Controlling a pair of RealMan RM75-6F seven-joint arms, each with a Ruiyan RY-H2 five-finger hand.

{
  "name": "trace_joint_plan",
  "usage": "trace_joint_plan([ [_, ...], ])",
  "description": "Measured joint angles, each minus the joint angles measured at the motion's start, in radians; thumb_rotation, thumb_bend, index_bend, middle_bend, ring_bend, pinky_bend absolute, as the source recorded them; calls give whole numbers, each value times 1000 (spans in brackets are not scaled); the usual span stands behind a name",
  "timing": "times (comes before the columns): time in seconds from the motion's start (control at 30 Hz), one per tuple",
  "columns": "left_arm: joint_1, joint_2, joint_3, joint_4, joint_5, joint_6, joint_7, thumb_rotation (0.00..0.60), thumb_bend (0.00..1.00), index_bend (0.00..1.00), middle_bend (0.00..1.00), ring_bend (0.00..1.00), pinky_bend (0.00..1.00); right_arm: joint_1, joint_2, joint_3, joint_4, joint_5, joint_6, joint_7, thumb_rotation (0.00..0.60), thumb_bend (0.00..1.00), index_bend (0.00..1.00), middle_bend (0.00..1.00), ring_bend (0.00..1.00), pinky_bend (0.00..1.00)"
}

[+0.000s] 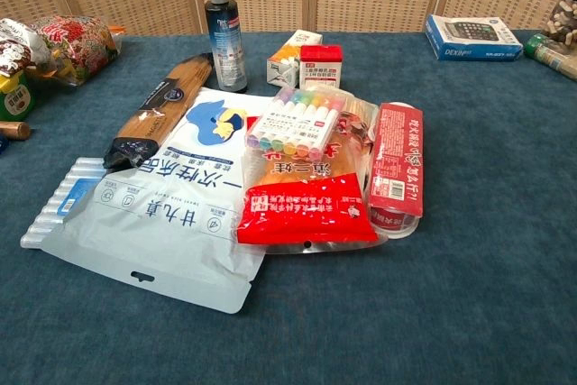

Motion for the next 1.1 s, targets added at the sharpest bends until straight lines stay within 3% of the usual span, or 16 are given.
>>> trace_joint_plan([
  [0.3,-15,-13,7,19,36,-22,16,600,60,0,0,0,0,-2,6,-1,-10,-3,3,6,600,0,0,0,0,0],
  [0.5,-95,-34,25,110,189,-48,101,600,60,0,0,0,17,-6,14,1,-18,0,6,18,600,0,0,0,0,0],
  [0.63,-210,-53,50,178,336,-125,201,600,59,0,0,0,40,-9,21,6,-23,4,11,29,600,0,0,0,0,0],
  [0.73,-278,-66,64,197,389,-203,264,600,59,0,0,0,40,-12,26,7,-25,9,12,38,600,0,0,0,0,0],
  [1.1,-456,-156,90,218,434,-463,472,600,58,0,0,0,47,-21,43,10,-27,18,16,80,600,0,0,0,0,0],
])
